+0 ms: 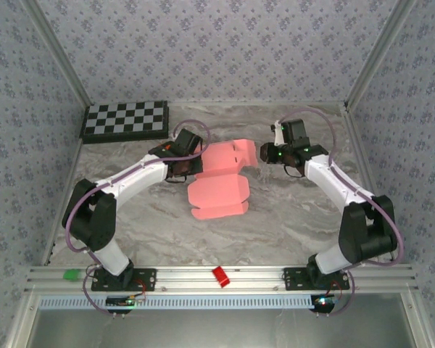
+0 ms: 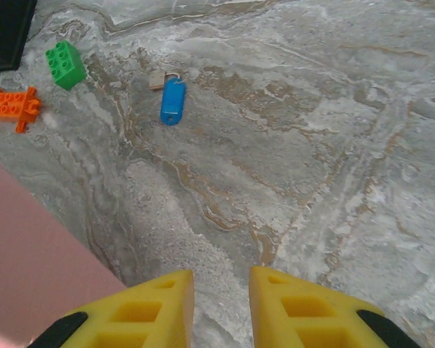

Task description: Fold the paper box

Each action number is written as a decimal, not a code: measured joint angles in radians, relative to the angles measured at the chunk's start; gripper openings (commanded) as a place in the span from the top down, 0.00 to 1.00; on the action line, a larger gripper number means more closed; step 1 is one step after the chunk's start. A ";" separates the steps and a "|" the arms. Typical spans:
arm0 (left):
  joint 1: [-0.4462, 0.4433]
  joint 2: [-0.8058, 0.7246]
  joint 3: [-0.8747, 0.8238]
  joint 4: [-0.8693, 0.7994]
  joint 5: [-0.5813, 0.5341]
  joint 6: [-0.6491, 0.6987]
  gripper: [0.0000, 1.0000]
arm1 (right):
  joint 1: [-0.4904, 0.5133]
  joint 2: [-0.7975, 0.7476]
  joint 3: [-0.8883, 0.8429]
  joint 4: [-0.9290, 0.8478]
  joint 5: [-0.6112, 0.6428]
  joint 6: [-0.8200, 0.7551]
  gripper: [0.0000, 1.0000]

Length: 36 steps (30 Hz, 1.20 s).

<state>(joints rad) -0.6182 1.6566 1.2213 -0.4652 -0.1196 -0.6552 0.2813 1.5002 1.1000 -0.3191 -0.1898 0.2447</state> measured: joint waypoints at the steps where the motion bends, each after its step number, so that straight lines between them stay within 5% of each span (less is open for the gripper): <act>1: 0.000 0.000 0.000 0.002 0.001 0.000 1.00 | 0.000 0.011 0.000 0.007 -0.018 -0.003 0.72; 36: 0.000 0.000 0.000 0.016 0.007 0.000 1.00 | 0.058 0.047 0.000 0.062 -0.317 -0.097 0.72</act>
<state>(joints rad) -0.6182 1.6566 1.2213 -0.4488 -0.1127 -0.6556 0.3389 1.5471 1.1004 -0.2569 -0.5064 0.1474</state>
